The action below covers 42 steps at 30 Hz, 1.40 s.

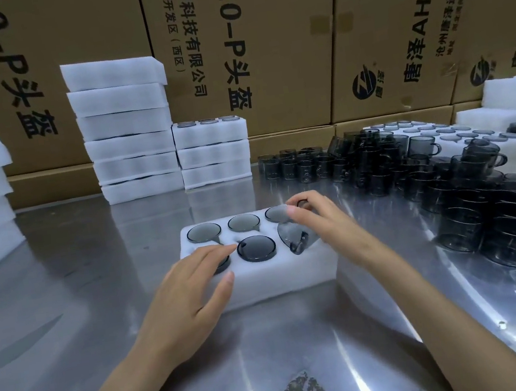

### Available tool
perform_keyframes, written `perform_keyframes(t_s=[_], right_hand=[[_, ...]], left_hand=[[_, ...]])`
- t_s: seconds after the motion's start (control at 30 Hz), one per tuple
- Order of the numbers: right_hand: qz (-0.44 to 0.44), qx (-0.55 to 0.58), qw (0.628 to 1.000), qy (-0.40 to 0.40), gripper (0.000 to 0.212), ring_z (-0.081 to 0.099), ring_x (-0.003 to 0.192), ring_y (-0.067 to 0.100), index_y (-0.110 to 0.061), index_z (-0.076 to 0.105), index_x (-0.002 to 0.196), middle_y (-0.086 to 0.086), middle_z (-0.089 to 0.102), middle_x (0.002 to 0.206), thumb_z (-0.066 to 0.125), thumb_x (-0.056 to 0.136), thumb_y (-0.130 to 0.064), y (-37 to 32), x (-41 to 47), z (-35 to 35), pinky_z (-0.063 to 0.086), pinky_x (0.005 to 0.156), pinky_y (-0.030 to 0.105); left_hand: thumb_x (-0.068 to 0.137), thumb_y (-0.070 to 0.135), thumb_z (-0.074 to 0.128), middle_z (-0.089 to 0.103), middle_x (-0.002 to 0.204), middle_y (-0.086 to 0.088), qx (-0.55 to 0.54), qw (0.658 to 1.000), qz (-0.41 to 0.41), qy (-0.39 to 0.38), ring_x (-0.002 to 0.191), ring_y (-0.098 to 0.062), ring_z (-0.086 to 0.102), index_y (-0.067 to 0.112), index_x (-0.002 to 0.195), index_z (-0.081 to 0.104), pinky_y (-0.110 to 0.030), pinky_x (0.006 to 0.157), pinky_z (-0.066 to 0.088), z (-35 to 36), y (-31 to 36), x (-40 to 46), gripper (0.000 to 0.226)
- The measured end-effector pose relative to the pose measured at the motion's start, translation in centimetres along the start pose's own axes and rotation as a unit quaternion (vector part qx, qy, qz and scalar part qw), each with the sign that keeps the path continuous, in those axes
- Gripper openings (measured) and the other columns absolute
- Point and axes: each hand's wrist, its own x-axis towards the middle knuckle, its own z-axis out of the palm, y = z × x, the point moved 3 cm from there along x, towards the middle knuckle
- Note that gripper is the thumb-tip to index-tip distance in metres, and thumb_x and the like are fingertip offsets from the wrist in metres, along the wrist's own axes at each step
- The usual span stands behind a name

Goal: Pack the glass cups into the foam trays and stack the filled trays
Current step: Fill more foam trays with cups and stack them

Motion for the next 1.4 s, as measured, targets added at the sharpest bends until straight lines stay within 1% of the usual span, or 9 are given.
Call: perform_keyframes(t_s=[0.1, 0.17, 0.27, 0.43, 0.6, 0.7, 0.87, 1.07, 1.4], right_hand=[[0.032, 0.036, 0.985, -0.164, 0.070, 0.051, 0.081, -0.011, -0.046, 0.038, 0.128, -0.018, 0.043, 0.125, 0.064, 0.063, -0.048, 0.4, -0.6, -1.6, 0.035, 0.076, 0.019], [0.016, 0.011, 0.981, -0.194, 0.076, 0.051, 0.074, -0.008, -0.047, 0.034, 0.133, -0.017, 0.044, 0.128, 0.071, 0.069, -0.028, 0.7, -0.8, -2.2, 0.037, 0.078, 0.018], [-0.003, -0.019, 0.994, -0.112, 0.068, 0.051, 0.068, -0.011, -0.045, 0.045, 0.127, -0.009, 0.055, 0.117, 0.077, 0.074, -0.016, 0.7, -0.4, -2.1, 0.042, 0.072, 0.011], [0.032, -0.093, 0.992, 0.074, 0.050, 0.051, 0.067, -0.003, -0.039, 0.053, 0.095, -0.014, 0.058, 0.082, 0.071, 0.058, -0.068, 1.3, -0.1, -1.4, 0.041, 0.061, 0.021], [0.056, -0.151, 0.977, 0.139, 0.061, 0.052, 0.084, 0.003, -0.030, 0.045, 0.096, -0.020, 0.051, 0.090, 0.058, 0.060, -0.077, 1.3, -0.1, 0.0, 0.038, 0.061, 0.023], [0.036, -0.196, 0.966, 0.163, 0.055, 0.054, 0.092, 0.013, -0.036, 0.045, 0.103, -0.013, 0.053, 0.099, 0.055, 0.064, -0.074, 1.1, -0.4, 0.3, 0.044, 0.072, 0.033], [0.016, -0.312, 0.935, 0.165, 0.057, 0.053, 0.091, 0.019, -0.035, 0.046, 0.099, -0.008, 0.046, 0.093, 0.050, 0.062, -0.078, 0.6, -0.4, 1.2, 0.035, 0.066, 0.031], [0.028, -0.322, 0.934, 0.153, 0.071, 0.053, 0.096, 0.017, -0.037, 0.048, 0.106, -0.011, 0.045, 0.093, 0.038, 0.060, -0.089, 0.9, -0.5, 0.9, 0.034, 0.068, 0.031], [0.062, -0.328, 0.927, 0.169, 0.068, 0.046, 0.074, 0.016, -0.023, 0.046, 0.084, -0.012, 0.052, 0.078, 0.041, 0.063, -0.087, 0.7, -0.5, 1.0, 0.029, 0.056, 0.031]], left_hand=[[0.089, 0.051, 0.029, 0.050, 0.125, 0.025, 0.000, 1.000, 0.000, 0.002, 0.113, 0.005, 0.046, 0.030, 0.130, 0.052, -0.018, 0.095, 0.032, -0.1, 0.1, 0.1, 0.051], [0.089, 0.051, 0.028, 0.049, 0.125, 0.025, 0.001, 1.000, 0.000, 0.002, 0.112, 0.006, 0.045, 0.029, 0.130, 0.052, -0.017, 0.095, 0.031, -0.1, 0.2, 0.1, 0.052], [0.089, 0.051, 0.027, 0.049, 0.124, 0.026, -0.002, 1.000, -0.002, 0.003, 0.110, 0.009, 0.044, 0.030, 0.129, 0.052, -0.015, 0.094, 0.031, -0.1, 0.2, 0.0, 0.052], [0.088, 0.051, 0.027, 0.051, 0.123, 0.023, 0.001, 1.000, -0.002, 0.004, 0.110, 0.007, 0.045, 0.028, 0.130, 0.053, -0.016, 0.093, 0.032, -0.1, 0.4, 0.1, 0.054], [0.088, 0.051, 0.027, 0.050, 0.124, 0.024, 0.000, 1.000, -0.003, -0.001, 0.111, 0.007, 0.044, 0.029, 0.130, 0.052, -0.010, 0.094, 0.028, -0.1, 0.4, 0.1, 0.054], [0.088, 0.051, 0.027, 0.050, 0.124, 0.024, -0.001, 1.000, -0.005, 0.000, 0.112, 0.007, 0.043, 0.028, 0.130, 0.052, -0.012, 0.095, 0.028, -0.1, 0.4, 0.1, 0.054], [0.089, 0.050, 0.028, 0.052, 0.124, 0.021, -0.001, 1.000, -0.003, -0.001, 0.112, 0.002, 0.046, 0.026, 0.129, 0.054, -0.013, 0.094, 0.030, -0.1, 0.4, 0.1, 0.054], [0.088, 0.051, 0.027, 0.052, 0.124, 0.020, 0.009, 1.000, -0.008, 0.004, 0.113, 0.001, 0.046, 0.027, 0.129, 0.053, -0.016, 0.094, 0.031, -0.1, 0.6, 0.2, 0.054], [0.092, 0.037, 0.038, 0.062, 0.118, 0.005, 0.086, 0.995, 0.047, 0.018, 0.108, -0.012, 0.051, 0.016, 0.121, 0.062, -0.025, 0.094, 0.034, 0.4, 2.2, 0.7, 0.043]])
